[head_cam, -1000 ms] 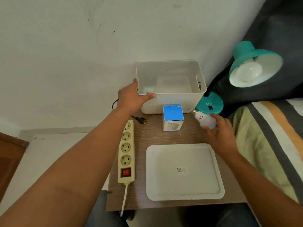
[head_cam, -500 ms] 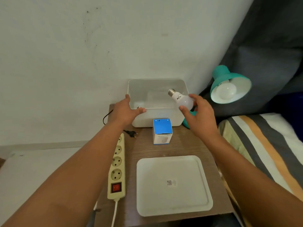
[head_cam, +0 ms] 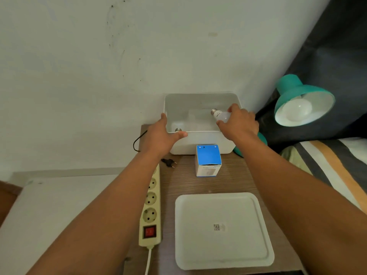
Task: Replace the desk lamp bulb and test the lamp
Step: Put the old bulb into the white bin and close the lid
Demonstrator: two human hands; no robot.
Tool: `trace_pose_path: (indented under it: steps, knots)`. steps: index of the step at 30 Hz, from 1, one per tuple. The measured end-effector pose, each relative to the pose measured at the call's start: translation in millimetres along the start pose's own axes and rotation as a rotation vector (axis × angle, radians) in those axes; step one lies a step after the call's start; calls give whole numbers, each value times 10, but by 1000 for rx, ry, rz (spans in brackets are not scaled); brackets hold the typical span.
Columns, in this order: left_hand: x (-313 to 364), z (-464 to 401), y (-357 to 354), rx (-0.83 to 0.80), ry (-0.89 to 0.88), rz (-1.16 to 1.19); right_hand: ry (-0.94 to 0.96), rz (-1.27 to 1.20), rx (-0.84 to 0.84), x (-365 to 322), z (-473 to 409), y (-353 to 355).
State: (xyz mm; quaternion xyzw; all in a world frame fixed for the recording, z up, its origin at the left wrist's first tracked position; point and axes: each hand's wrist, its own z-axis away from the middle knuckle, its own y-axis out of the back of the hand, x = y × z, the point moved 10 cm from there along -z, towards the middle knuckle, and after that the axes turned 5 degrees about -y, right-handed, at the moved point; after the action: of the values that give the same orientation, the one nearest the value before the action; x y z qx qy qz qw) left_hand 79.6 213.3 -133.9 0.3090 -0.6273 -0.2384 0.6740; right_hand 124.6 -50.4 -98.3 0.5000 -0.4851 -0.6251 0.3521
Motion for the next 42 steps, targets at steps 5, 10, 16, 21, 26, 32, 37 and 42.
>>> trace_pose_path:
  steps: [5, 10, 16, 21, 26, 32, 37, 42]
  knots:
    - [-17, 4, -22, -27, 1, -12, -13, 59, -31, 14, -52, -16]
    - [47, 45, -4, -117, 7, -42, 43, -10, -21, 15, 108, 73]
    - [220, 555, 151, -29, -72, -89, 137, -279, 95, 222, 636, 318]
    - [166, 1451, -36, -45, -46, 93, 131, -396, 32, 733, 1232, 181]
    - [-99, 2281, -521, -222, 24, -17, 2, -310, -189, 1438, 1920, -368]
    - [-369, 2888, -938, -373, 97, -109, 31, -157, -331, 1852, 2532, -730]
    - [-482, 3087, -1031, -360, 128, -204, -3, -125, -396, 2042, 2730, -779]
    - [-490, 3092, -1025, -312, 164, -186, -3, -135, -390, 2034, 2813, -768]
